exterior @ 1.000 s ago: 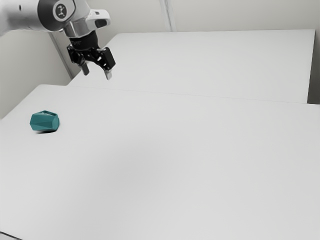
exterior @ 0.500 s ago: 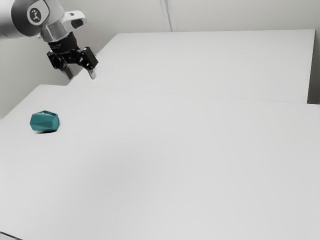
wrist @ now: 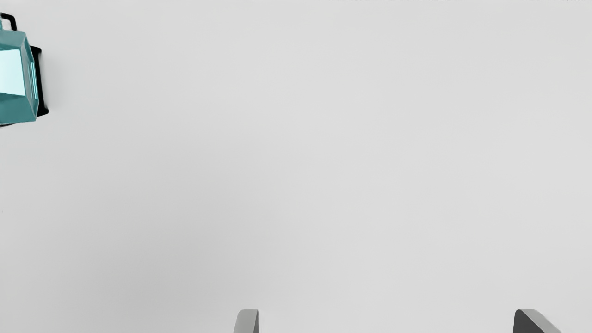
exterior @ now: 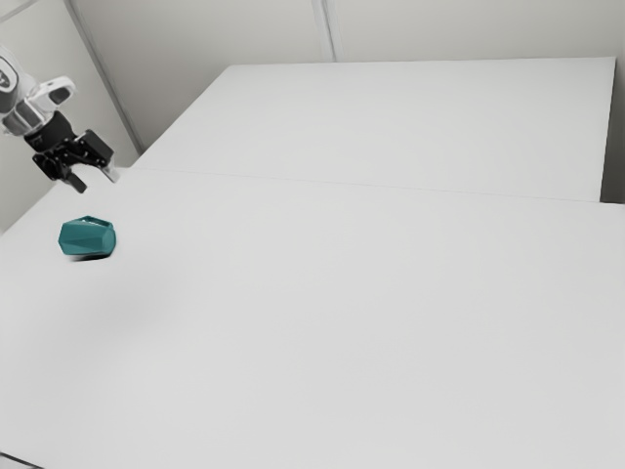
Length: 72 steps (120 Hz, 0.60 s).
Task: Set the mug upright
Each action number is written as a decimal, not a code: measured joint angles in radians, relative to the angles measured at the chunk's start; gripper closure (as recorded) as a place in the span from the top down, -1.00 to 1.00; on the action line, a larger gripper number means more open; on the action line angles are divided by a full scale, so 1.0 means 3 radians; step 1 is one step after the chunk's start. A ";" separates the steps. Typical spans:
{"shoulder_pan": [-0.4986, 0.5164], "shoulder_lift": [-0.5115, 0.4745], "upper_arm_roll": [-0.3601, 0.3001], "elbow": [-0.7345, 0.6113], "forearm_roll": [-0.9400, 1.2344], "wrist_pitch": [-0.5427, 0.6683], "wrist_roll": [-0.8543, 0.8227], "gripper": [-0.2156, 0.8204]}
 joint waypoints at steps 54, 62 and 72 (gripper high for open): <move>0.0771 0.1222 0.0037 0.0965 -0.0424 0.0007 0.1423 0.58; 0.0848 0.1433 0.0036 0.1174 -0.0502 -0.0018 0.1573 0.58; 0.0904 0.1625 0.0035 0.1380 -0.0585 -0.0039 0.1744 0.58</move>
